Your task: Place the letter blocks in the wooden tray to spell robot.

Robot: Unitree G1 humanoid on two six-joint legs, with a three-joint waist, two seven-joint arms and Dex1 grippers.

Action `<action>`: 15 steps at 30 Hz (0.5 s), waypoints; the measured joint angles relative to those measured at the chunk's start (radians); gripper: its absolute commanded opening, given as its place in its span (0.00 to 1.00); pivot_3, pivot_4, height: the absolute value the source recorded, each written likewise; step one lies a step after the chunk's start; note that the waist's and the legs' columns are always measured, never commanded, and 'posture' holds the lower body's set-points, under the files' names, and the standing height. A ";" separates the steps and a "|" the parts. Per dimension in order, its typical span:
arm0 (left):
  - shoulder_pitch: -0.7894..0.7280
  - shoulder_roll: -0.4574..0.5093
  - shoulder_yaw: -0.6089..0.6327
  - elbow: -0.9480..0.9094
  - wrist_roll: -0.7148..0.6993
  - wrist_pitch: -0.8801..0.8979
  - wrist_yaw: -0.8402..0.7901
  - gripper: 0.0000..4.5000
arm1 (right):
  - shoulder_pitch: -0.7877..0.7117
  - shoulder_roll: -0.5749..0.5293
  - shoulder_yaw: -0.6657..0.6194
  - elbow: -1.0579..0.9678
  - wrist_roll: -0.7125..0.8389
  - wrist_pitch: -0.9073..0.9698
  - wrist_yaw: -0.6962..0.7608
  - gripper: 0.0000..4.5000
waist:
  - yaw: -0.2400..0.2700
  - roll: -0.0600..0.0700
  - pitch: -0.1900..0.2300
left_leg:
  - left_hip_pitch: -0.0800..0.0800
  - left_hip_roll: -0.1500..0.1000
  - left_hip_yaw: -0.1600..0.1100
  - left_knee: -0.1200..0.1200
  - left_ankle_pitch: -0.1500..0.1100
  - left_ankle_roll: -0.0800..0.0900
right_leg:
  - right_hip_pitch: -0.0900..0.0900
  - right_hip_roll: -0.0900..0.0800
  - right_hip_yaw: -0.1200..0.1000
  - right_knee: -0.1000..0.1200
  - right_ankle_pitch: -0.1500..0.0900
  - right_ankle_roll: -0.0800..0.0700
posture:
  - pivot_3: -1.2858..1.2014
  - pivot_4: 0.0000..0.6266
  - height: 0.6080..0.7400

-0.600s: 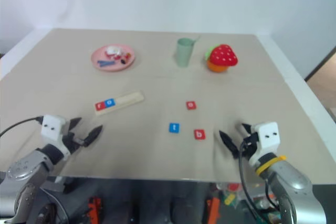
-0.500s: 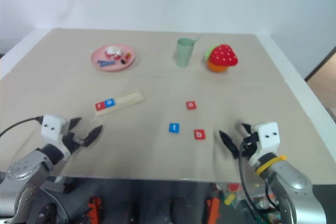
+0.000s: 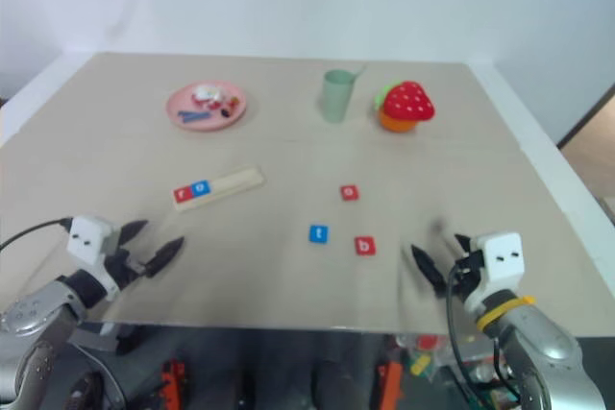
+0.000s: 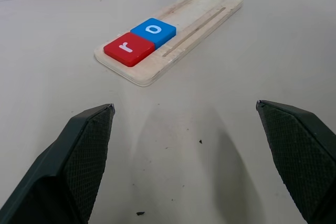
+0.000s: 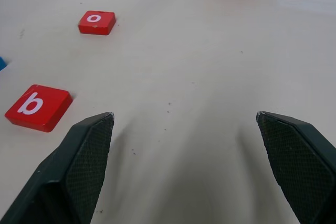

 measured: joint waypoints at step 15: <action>-0.595 0.181 -0.309 0.331 0.022 0.002 -0.442 1.00 | -0.438 -0.147 0.288 0.114 0.074 0.046 0.316 1.00 | 0.002 0.001 0.001 | -0.004 0.001 0.001 0.003 0.002 0.003 | -0.002 0.007 -0.002 0.000 0.006 -0.005 | 0.52 0.24 1.00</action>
